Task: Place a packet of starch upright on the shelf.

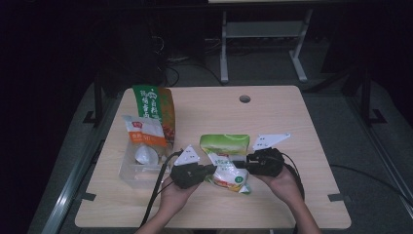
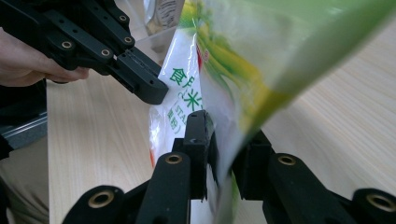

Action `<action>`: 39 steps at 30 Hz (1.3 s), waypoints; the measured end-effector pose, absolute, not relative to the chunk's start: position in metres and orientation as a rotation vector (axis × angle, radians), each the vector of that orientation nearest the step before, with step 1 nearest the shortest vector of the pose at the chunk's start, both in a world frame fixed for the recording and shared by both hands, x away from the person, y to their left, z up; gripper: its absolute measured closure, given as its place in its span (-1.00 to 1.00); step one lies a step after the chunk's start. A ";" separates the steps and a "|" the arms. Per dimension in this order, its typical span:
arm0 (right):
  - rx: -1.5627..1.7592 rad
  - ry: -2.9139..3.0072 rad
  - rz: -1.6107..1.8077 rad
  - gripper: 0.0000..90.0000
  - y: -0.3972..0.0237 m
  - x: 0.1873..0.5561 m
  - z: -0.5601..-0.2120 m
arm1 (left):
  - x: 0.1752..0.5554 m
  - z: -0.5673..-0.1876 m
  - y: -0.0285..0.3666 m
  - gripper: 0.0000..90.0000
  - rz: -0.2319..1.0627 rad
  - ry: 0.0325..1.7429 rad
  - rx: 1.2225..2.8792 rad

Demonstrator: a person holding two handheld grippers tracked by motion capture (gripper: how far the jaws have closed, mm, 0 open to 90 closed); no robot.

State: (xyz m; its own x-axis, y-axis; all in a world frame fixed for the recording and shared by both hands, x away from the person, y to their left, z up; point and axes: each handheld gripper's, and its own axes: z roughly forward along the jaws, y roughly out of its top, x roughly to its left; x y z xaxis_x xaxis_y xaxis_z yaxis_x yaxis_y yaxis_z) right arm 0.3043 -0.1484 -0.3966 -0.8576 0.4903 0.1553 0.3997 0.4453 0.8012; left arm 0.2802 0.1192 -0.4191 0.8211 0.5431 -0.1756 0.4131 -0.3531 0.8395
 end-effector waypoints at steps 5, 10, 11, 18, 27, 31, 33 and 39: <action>0.772 2.591 1.387 0.81 -0.142 0.305 -0.397 | 0.276 -0.419 0.122 0.97 0.179 0.699 2.000; 0.790 2.577 1.398 0.90 -0.144 0.303 -0.397 | 0.273 -0.417 0.123 0.80 0.229 0.688 2.008; 0.796 2.573 1.416 0.91 -0.145 0.304 -0.398 | 0.271 -0.416 0.125 0.77 0.233 0.688 2.008; 0.813 2.569 1.425 0.93 -0.146 0.303 -0.397 | 0.263 -0.419 0.132 0.63 0.221 0.687 2.020; 0.794 2.587 1.444 0.97 -0.139 0.300 -0.388 | 0.244 -0.422 0.148 0.36 0.172 0.695 2.020; 0.777 2.593 1.447 0.97 -0.132 0.301 -0.383 | 0.234 -0.423 0.155 0.26 0.155 0.684 2.018; 0.774 2.609 1.445 0.98 -0.128 0.303 -0.381 | 0.230 -0.423 0.157 0.19 0.148 0.681 2.022; 0.773 2.625 1.429 0.98 -0.119 0.307 -0.370 | 0.222 -0.424 0.163 -0.02 0.122 0.653 2.045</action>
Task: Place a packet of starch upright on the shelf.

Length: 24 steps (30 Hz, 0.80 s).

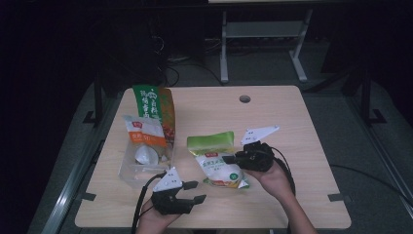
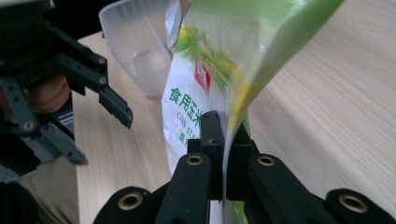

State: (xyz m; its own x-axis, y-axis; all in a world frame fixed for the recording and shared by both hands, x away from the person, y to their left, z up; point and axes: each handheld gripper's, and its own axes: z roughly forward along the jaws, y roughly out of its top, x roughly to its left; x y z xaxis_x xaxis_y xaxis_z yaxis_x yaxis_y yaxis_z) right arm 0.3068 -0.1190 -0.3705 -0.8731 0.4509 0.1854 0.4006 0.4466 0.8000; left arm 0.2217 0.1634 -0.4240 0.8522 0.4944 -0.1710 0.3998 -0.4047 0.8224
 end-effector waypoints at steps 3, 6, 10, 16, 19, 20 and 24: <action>0.771 2.629 1.419 0.98 -0.114 0.307 -0.365 | 0.215 -0.425 0.165 -0.12 0.107 0.642 2.053; 0.762 2.633 1.411 0.98 -0.111 0.308 -0.362 | 0.210 -0.426 0.165 -0.16 0.096 0.617 2.064; 0.762 2.649 1.394 0.99 -0.103 0.311 -0.358 | 0.207 -0.425 0.166 -0.17 0.117 0.568 2.085; 0.747 2.658 1.407 0.99 -0.095 0.314 -0.350 | 0.204 -0.423 0.166 -0.20 0.111 0.559 2.067; 0.730 2.653 1.427 0.99 -0.092 0.316 -0.342 | 0.203 -0.425 0.164 -0.20 0.107 0.553 2.069; 0.730 2.647 1.438 0.99 -0.090 0.316 -0.336 | 0.202 -0.426 0.163 -0.20 0.103 0.557 2.066; 0.711 2.641 1.448 0.99 -0.087 0.317 -0.327 | 0.200 -0.429 0.160 -0.19 0.095 0.530 2.100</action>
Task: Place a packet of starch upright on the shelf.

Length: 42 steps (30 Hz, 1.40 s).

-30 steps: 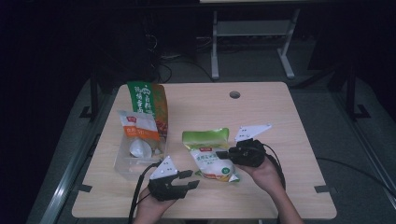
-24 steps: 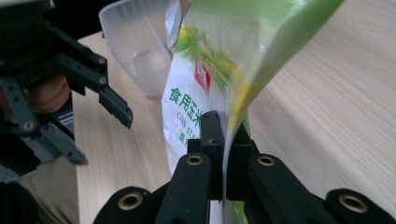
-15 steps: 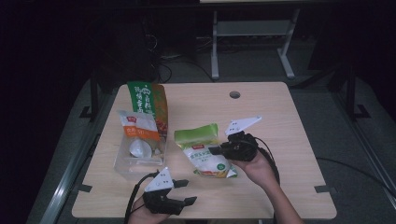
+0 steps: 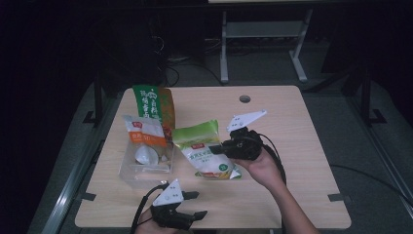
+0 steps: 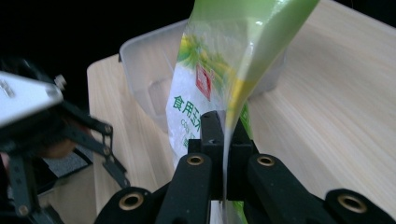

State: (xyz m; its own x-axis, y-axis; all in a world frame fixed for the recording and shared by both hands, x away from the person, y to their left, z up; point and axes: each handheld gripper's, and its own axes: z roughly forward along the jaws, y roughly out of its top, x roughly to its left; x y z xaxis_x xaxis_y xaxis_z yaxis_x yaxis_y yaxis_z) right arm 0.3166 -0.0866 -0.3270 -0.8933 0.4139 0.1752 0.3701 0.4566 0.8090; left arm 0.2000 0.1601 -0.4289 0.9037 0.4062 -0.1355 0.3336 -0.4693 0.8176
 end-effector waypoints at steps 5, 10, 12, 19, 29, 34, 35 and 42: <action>0.675 2.648 1.449 0.99 -0.075 0.320 -0.310 | 0.198 -0.431 0.157 -0.19 0.110 0.495 2.114; 0.586 2.647 1.454 0.99 -0.056 0.323 -0.295 | 0.196 -0.432 0.155 -0.20 0.111 0.484 2.111; 0.572 2.648 1.468 0.99 -0.048 0.324 -0.290 | 0.195 -0.432 0.155 -0.20 0.107 0.489 2.101; 0.512 2.673 1.498 0.99 -0.018 0.331 -0.279 | 0.197 -0.431 0.157 -0.20 0.116 0.471 2.111; 0.490 2.722 1.511 0.99 0.025 0.342 -0.280 | 0.195 -0.433 0.155 -0.22 0.125 0.461 2.103; 0.487 2.755 1.506 0.99 0.049 0.347 -0.284 | 0.195 -0.433 0.155 -0.24 0.120 0.460 2.101; 0.487 2.755 1.506 0.99 0.049 0.347 -0.284 | 0.195 -0.433 0.155 -0.24 0.122 0.461 2.100; 0.459 2.808 1.515 0.99 0.087 0.352 -0.296 | 0.194 -0.434 0.155 -0.24 0.130 0.455 2.116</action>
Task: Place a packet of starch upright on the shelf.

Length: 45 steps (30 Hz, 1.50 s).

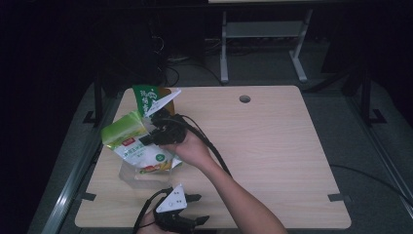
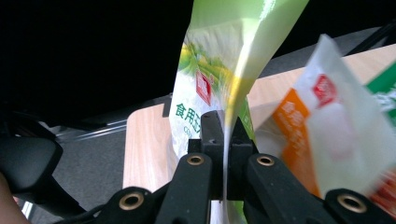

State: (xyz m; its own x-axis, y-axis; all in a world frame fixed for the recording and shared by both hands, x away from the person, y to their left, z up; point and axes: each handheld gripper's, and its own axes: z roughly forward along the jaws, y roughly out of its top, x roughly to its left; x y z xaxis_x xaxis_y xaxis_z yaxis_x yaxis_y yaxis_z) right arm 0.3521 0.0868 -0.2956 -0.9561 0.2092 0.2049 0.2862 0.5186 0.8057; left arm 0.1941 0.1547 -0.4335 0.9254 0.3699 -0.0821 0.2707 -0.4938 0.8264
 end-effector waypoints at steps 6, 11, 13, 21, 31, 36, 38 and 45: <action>-0.412 -2.637 -1.394 0.99 0.109 0.357 -0.309 | 0.194 -0.434 0.155 -0.24 0.127 0.460 2.122; -0.411 -2.603 -1.359 0.99 0.121 0.360 -0.325 | 0.195 -0.436 0.156 -0.24 0.124 0.461 2.125; -0.418 -2.598 -1.340 0.99 0.124 0.362 -0.334 | 0.195 -0.436 0.156 -0.24 0.123 0.470 2.124; -0.429 -2.613 -1.307 0.97 0.126 0.359 -0.350 | 0.197 -0.435 0.159 -0.24 0.133 0.469 2.128; -0.380 -2.656 -1.282 0.96 0.122 0.355 -0.352 | 0.197 -0.435 0.159 -0.25 0.133 0.470 2.127; -0.376 -2.653 -1.296 0.97 0.118 0.357 -0.355 | 0.197 -0.435 0.158 -0.25 0.131 0.472 2.131; -0.375 -2.656 -1.295 0.97 0.118 0.355 -0.355 | 0.198 -0.435 0.158 -0.25 0.130 0.476 2.126; -0.386 -2.642 -1.303 0.97 0.109 0.356 -0.360 | 0.198 -0.435 0.159 -0.25 0.130 0.481 2.125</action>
State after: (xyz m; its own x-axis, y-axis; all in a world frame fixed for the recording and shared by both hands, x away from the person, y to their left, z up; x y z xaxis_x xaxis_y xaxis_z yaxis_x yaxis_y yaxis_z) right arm 0.3563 0.1090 -0.3603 -0.9519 0.1551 0.2643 0.3041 0.5844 0.7523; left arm 0.1982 0.1588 -0.4354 0.9179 0.3868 -0.0892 0.2893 -0.4980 0.8175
